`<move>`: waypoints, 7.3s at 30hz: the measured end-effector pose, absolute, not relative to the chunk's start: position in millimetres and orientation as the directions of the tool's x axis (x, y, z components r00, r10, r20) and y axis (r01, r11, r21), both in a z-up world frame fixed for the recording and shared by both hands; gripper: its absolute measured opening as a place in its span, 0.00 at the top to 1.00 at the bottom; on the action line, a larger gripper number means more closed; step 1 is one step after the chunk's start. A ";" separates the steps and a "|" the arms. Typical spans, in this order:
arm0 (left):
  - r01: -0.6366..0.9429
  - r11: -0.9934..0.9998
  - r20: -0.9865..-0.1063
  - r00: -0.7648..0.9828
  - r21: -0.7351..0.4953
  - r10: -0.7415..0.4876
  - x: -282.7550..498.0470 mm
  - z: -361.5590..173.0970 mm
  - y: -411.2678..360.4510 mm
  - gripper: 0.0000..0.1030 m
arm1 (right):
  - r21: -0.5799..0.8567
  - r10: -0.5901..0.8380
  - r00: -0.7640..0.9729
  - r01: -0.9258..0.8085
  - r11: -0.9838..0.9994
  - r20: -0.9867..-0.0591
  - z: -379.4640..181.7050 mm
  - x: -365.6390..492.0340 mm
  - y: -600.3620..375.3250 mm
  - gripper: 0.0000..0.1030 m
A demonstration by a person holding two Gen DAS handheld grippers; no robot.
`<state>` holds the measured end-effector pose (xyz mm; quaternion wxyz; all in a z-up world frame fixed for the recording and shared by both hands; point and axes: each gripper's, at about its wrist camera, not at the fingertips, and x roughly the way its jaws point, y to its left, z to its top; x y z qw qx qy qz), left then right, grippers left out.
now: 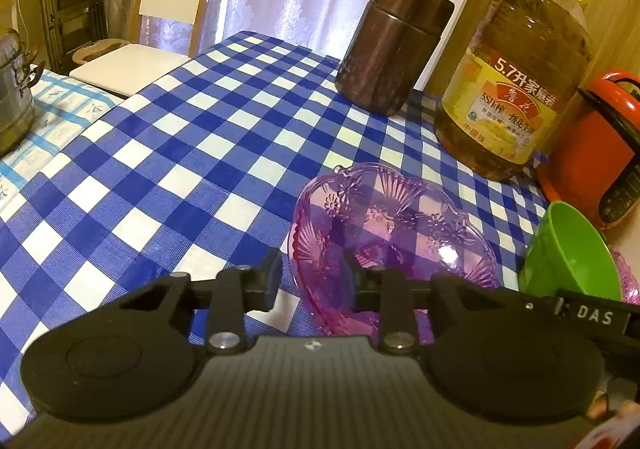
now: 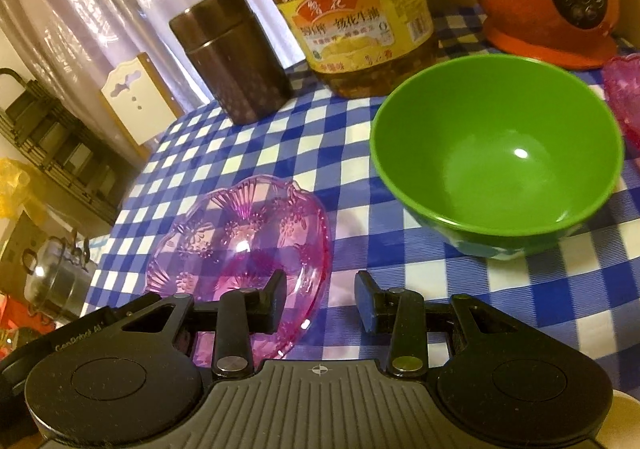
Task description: Organize plates and bowls
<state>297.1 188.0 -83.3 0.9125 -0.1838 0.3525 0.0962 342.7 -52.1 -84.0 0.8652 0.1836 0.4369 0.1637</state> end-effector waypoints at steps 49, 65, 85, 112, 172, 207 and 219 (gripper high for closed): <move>-0.239 0.940 -0.663 0.749 -0.245 0.017 214.1 -5.4 140.4 0.92 | 0.477 0.435 0.598 -0.099 0.873 -0.673 -12.5 262.3 -96.4 0.91; -0.133 0.958 -0.638 0.767 -0.253 -0.061 131.7 40.0 74.5 0.92 | 0.491 0.404 0.643 -0.050 0.870 -0.651 37.3 167.7 -168.1 0.91; 0.005 0.976 -0.658 0.738 -0.216 -0.149 81.6 43.7 2.9 0.91 | 0.484 0.340 0.669 0.034 0.874 -0.661 49.9 86.2 -241.8 0.90; 0.123 0.974 -0.680 0.699 -0.192 -0.222 81.9 38.2 -58.2 0.91 | 0.470 0.266 0.691 0.120 0.875 -0.672 47.4 56.8 -302.7 0.90; 0.237 0.954 -0.672 0.678 -0.183 -0.297 227.6 19.7 -135.1 0.91 | 0.438 0.131 0.739 0.238 0.867 -0.661 21.1 169.3 -374.2 0.90; 0.247 0.964 -0.693 0.679 -0.097 -0.244 391.2 -34.2 -179.0 0.89 | 0.370 0.024 0.758 0.290 0.883 -0.652 -47.9 334.6 -388.8 0.91; 0.269 0.963 -0.699 0.684 -0.023 -0.208 400.0 -48.2 -188.8 0.87 | 0.314 0.004 0.740 0.281 0.907 -0.672 -66.0 354.6 -383.7 0.90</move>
